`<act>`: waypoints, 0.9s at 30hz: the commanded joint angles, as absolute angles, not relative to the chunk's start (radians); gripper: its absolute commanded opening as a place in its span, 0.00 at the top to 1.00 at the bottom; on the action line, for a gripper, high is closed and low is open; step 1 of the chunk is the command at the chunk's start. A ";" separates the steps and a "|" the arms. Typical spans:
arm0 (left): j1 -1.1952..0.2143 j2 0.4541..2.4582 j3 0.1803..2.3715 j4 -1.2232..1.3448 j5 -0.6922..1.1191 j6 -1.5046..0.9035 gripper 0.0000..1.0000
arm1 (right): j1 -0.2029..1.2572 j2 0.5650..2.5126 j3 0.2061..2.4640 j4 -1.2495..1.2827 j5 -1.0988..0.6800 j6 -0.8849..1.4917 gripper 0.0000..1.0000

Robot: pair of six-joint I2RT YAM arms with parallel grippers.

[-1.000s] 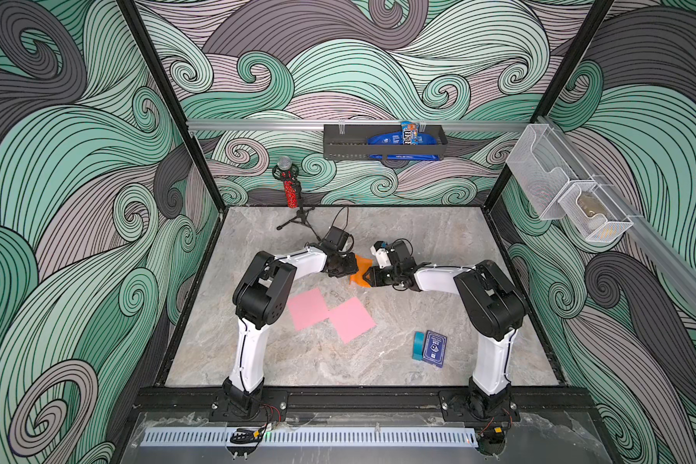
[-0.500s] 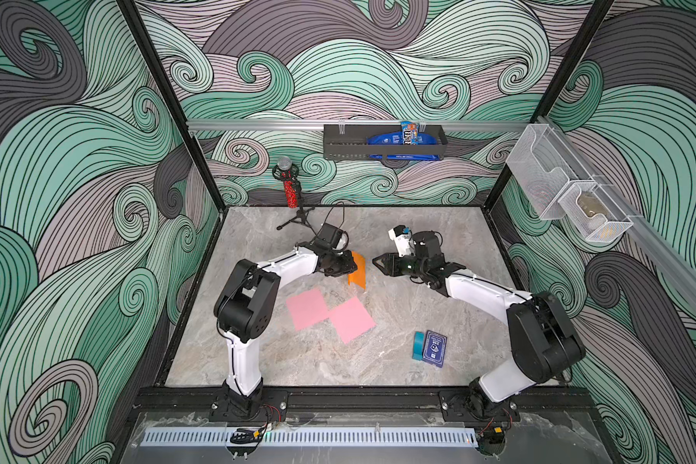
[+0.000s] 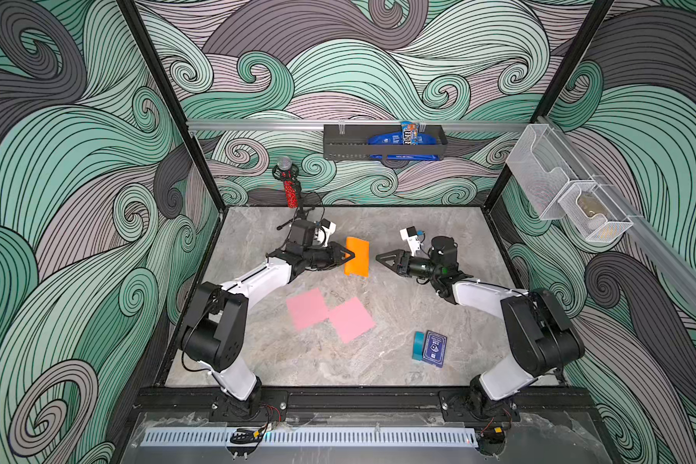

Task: Fold the square paper along the opposite sides
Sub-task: Pick up the paper from the center of the board.

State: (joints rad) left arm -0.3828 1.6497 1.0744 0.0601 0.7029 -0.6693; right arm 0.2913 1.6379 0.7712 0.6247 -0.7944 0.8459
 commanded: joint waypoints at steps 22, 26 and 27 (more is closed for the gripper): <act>-0.359 1.586 1.026 0.197 0.803 -0.713 0.73 | 0.368 1.766 0.878 0.896 -0.864 1.031 0.89; -0.342 1.574 1.032 0.179 0.801 -0.695 0.57 | 0.365 1.734 0.911 0.772 -0.857 0.947 1.00; -0.334 1.570 1.034 0.173 0.801 -0.691 0.49 | 0.364 1.719 0.917 0.743 -0.857 0.925 1.00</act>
State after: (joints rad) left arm -0.3534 1.6051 1.0290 0.1780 0.7906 -0.7166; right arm 0.3691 1.7634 0.8875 0.8253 -0.8612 0.9977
